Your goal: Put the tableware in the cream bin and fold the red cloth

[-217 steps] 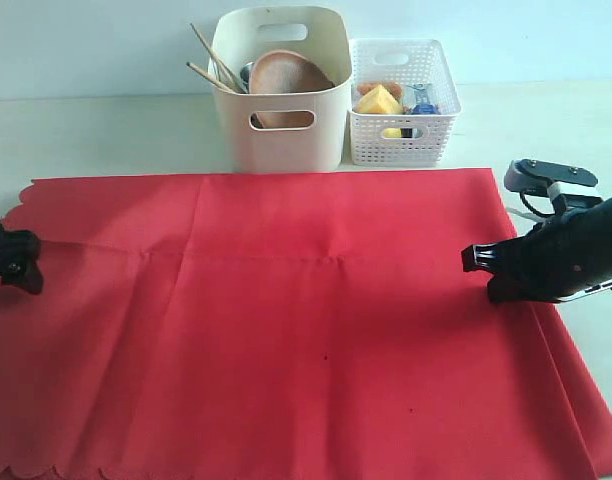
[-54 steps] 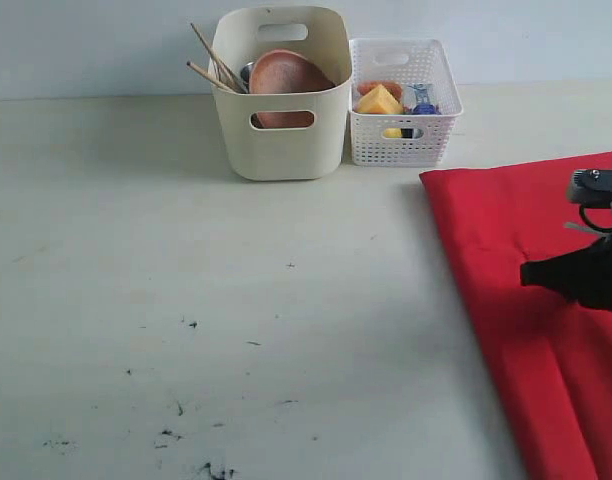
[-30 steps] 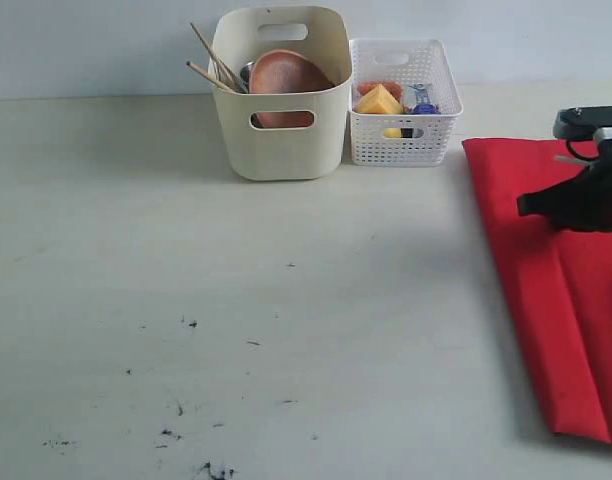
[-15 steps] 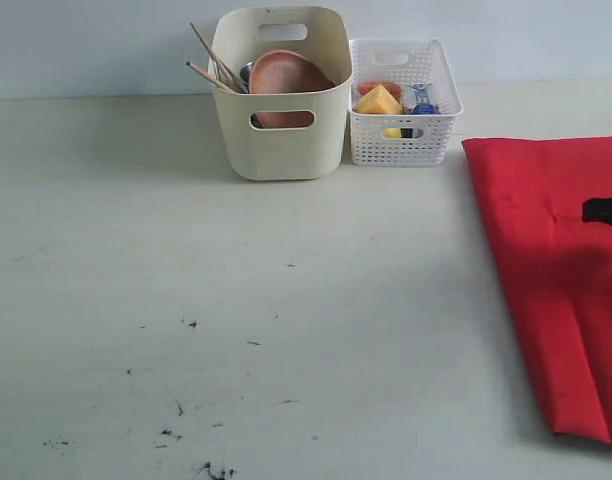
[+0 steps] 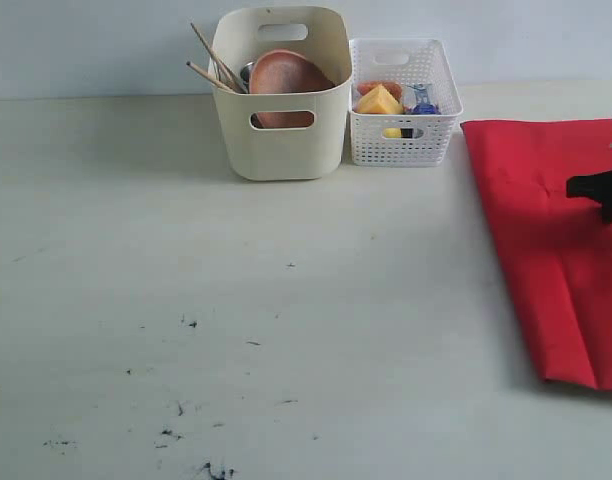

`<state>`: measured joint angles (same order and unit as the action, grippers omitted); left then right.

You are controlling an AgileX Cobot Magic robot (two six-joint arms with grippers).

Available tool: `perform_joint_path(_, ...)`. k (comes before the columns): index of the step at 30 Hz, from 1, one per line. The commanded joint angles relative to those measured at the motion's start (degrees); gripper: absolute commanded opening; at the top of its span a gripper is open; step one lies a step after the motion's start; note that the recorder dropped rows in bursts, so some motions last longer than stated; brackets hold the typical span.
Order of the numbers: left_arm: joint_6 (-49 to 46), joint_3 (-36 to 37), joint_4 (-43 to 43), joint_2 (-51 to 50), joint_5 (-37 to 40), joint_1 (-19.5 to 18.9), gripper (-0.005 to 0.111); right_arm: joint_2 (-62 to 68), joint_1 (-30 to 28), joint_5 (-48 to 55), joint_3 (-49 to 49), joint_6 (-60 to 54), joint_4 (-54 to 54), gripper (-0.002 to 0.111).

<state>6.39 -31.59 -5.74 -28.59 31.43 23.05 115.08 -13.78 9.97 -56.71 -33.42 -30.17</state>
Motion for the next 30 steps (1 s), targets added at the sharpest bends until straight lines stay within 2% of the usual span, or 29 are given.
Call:
perform_joint_path(1,-0.1,0.2,0.5,0.2,-0.3,-0.1,0.001,5.8,0.8,4.9,-4.0,-3.6,0.7,0.0)
perform_joint_path(10,0.3,0.2,0.5,0.2,-0.3,-0.1,0.001,14.1,7.9,8.3,-19.1,-6.0,0.7,0.0)
perform_joint_path(16,1.6,0.2,0.5,0.2,-0.3,-0.1,0.001,18.3,8.3,9.6,-30.1,-1.1,1.0,0.0)
perform_joint_path(21,1.6,0.2,0.5,0.2,-0.3,-0.1,0.001,18.6,8.3,13.7,-37.0,-0.6,8.4,0.0)
perform_joint_path(24,1.6,0.2,0.5,0.2,-0.3,-0.1,0.001,17.2,7.2,19.9,-38.6,7.1,13.4,0.0)
perform_joint_path(30,1.6,0.2,0.5,0.2,-0.3,-0.1,0.001,14.8,2.6,28.8,-38.6,26.8,30.2,0.0)
